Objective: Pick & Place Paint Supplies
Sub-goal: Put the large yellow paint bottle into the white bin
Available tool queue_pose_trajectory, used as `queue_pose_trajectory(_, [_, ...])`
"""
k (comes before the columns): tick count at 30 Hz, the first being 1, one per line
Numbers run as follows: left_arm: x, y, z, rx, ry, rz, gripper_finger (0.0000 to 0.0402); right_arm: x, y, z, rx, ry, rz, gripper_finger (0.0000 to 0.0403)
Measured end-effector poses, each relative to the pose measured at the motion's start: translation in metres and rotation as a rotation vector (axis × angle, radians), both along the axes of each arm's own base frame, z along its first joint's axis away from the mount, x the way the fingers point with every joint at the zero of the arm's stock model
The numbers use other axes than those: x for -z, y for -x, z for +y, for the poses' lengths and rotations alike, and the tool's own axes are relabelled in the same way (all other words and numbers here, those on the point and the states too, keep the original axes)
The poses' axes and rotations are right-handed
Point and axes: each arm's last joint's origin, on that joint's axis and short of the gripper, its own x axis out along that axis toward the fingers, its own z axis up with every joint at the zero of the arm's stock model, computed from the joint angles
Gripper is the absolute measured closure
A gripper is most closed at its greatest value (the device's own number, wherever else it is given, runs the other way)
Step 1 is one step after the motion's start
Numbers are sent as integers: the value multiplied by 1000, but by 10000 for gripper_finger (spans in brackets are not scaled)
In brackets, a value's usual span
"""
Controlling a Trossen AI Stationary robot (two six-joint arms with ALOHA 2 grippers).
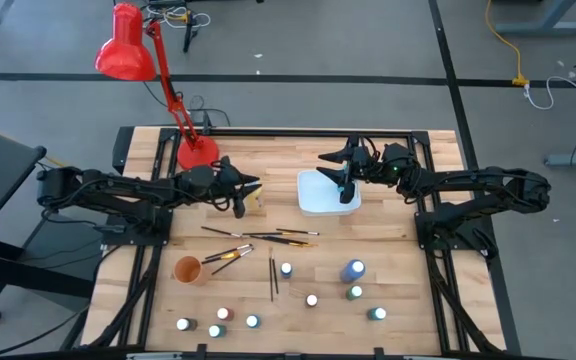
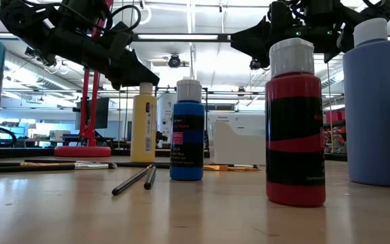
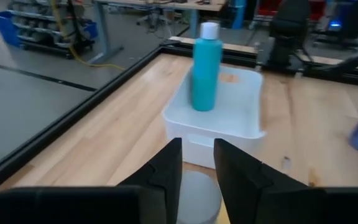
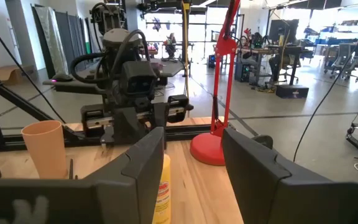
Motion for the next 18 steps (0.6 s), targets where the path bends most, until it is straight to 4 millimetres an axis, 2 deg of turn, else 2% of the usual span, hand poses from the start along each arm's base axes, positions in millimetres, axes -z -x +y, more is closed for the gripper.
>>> queue_pose_trajectory(8, [1, 0, -1, 10, 11, 5, 263, 0, 0, 0, 0, 0, 0, 234])
queue_pose_trajectory(18, [2, 1, 0, -1, 9, 19, 197, 0, 0, 0, 0, 1, 0, 234])
